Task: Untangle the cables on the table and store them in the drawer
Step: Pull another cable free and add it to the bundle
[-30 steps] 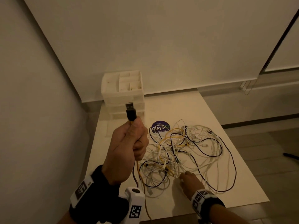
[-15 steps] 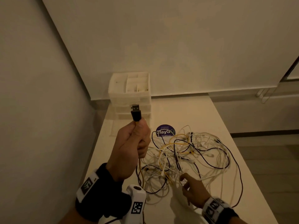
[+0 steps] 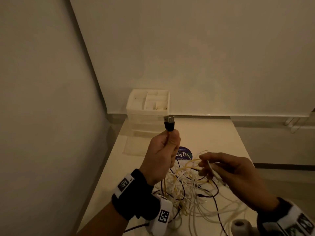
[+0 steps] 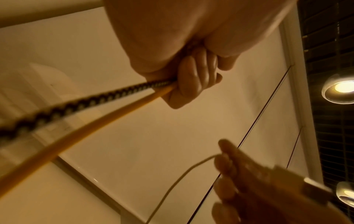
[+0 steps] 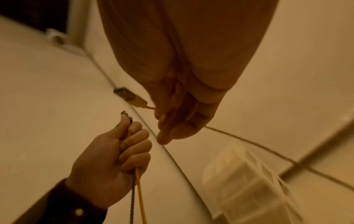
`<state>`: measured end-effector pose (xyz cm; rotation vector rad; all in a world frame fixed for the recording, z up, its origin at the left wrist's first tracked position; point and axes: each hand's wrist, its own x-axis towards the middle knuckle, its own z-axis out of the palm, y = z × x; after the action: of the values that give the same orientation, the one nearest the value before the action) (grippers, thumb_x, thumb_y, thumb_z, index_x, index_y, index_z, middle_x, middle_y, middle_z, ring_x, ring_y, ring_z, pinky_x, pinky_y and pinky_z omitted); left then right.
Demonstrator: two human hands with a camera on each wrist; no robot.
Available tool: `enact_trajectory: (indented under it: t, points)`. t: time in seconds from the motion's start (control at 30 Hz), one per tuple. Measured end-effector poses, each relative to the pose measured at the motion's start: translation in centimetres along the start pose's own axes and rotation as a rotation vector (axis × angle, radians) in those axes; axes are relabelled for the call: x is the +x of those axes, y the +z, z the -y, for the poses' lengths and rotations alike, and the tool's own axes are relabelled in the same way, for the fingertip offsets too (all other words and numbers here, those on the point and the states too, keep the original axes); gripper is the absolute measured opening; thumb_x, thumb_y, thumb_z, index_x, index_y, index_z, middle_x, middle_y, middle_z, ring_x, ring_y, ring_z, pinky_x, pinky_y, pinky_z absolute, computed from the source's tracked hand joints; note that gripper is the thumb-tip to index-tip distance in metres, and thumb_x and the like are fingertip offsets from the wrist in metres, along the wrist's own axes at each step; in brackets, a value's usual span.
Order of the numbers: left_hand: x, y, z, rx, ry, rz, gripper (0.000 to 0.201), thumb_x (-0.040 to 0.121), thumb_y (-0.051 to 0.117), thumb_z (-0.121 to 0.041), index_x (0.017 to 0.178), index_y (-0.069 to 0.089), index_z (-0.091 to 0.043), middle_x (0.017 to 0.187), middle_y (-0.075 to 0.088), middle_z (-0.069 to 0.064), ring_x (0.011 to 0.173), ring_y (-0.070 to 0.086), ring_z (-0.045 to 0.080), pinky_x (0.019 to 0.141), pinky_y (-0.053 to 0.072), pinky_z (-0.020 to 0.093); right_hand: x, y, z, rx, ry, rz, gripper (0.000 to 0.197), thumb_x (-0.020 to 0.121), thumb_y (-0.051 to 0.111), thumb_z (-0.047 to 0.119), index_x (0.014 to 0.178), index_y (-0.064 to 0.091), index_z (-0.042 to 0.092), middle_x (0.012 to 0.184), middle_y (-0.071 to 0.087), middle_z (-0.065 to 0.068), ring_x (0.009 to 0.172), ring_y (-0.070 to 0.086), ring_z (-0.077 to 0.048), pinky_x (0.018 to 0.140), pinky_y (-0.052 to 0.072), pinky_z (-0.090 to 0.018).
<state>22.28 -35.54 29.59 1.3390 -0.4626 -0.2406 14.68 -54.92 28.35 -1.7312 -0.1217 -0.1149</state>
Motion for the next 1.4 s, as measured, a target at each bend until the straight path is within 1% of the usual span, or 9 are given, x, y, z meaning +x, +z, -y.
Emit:
enact_trajectory:
  t: [0.17,0.23,0.37,0.57,0.73,0.83,1.23,1.3,1.4]
  points:
    - [0.3,0.1,0.1,0.011,0.020,0.000,0.040,0.092,0.043,-0.044,0.071,0.034,-0.011,0.052,0.026,-0.006,0.041,0.019,0.008,0.038,0.021,0.018,2.0,2.4,1.5,-0.309,-0.332,-0.172,0.012,0.090,0.057,0.035,0.091,0.069,0.036,0.088,0.065,0.007,0.084,0.065,-0.011,0.072,0.049,-0.015]
    - [0.3,0.1,0.1,0.015,0.027,-0.020,0.040,0.092,0.042,-0.044,0.072,0.035,-0.011,0.054,0.026,-0.005,0.042,0.019,0.008,0.038,0.021,0.018,2.9,3.7,1.7,-0.222,-0.312,-0.231,0.015,0.093,0.051,0.033,0.090,0.064,0.028,0.091,0.062,0.007,0.090,0.062,-0.010,0.073,0.049,-0.016]
    - [0.5,0.2,-0.1,0.088,0.079,-0.063,0.037,0.094,0.044,-0.045,0.083,0.049,-0.010,0.053,0.040,-0.009,0.039,0.032,0.005,0.039,0.030,0.016,3.9,6.3,2.9,-0.124,-0.197,-0.131,0.019,0.098,0.047,0.018,0.087,0.063,0.017,0.065,0.062,-0.004,0.055,0.059,-0.015,0.054,0.050,-0.027]
    - [0.8,0.1,0.0,0.163,0.090,-0.115,0.026,0.098,0.050,-0.033,0.082,0.057,-0.014,0.058,0.053,-0.011,0.046,0.050,0.003,0.046,0.040,0.013,4.2,8.4,2.6,-0.296,-0.257,-0.224,0.021,0.095,0.054,0.020,0.078,0.065,0.024,0.057,0.060,0.021,0.051,0.057,0.001,0.051,0.038,-0.008]
    - [1.2,-0.5,0.8,0.278,0.125,-0.156,0.045,0.100,0.037,-0.042,0.087,0.061,-0.006,0.070,0.062,0.003,0.066,0.062,0.015,0.063,0.052,0.030,3.7,8.7,1.8,-0.438,-0.327,-0.281,0.033,0.091,0.060,0.021,0.116,0.062,0.042,0.066,0.065,0.021,0.058,0.062,-0.005,0.055,0.049,-0.015]
    - [1.7,-0.8,1.0,0.308,0.181,-0.222,0.049,0.101,0.031,-0.039,0.088,0.063,-0.004,0.071,0.062,-0.006,0.058,0.055,0.001,0.058,0.043,0.016,3.3,8.9,0.9,-0.482,-0.342,-0.291,0.044,0.091,0.063,0.019,0.127,0.053,0.043,0.073,0.067,0.022,0.063,0.063,0.000,0.060,0.049,-0.012]
    - [4.5,-6.6,-3.8,-0.073,0.345,-0.335,0.043,0.102,0.025,-0.041,0.069,0.041,-0.018,0.053,0.036,-0.004,0.042,0.038,0.015,0.044,0.043,0.030,2.7,5.6,-9.9,-0.389,0.054,-0.093,0.021,0.097,0.051,0.023,0.081,0.064,0.026,0.071,0.059,-0.004,0.060,0.054,-0.011,0.059,0.044,-0.030]
    - [4.1,-6.5,-3.7,0.043,0.293,-0.283,0.042,0.102,0.028,-0.042,0.068,0.042,-0.022,0.052,0.033,-0.009,0.041,0.026,0.009,0.040,0.026,0.021,2.8,5.4,-10.4,-0.388,0.103,-0.114,0.025,0.097,0.053,0.024,0.073,0.062,0.024,0.065,0.057,-0.008,0.054,0.048,-0.010,0.056,0.039,-0.027]
    - [2.7,-4.9,-1.7,0.414,0.267,-0.166,0.032,0.097,0.043,-0.046,0.083,0.062,-0.024,0.057,0.053,-0.008,0.047,0.038,0.008,0.044,0.036,0.026,3.3,5.3,-8.2,-0.299,0.102,-0.165,0.033,0.095,0.056,0.018,0.062,0.057,0.014,0.051,0.050,0.006,0.049,0.041,-0.002,0.053,0.033,-0.017]
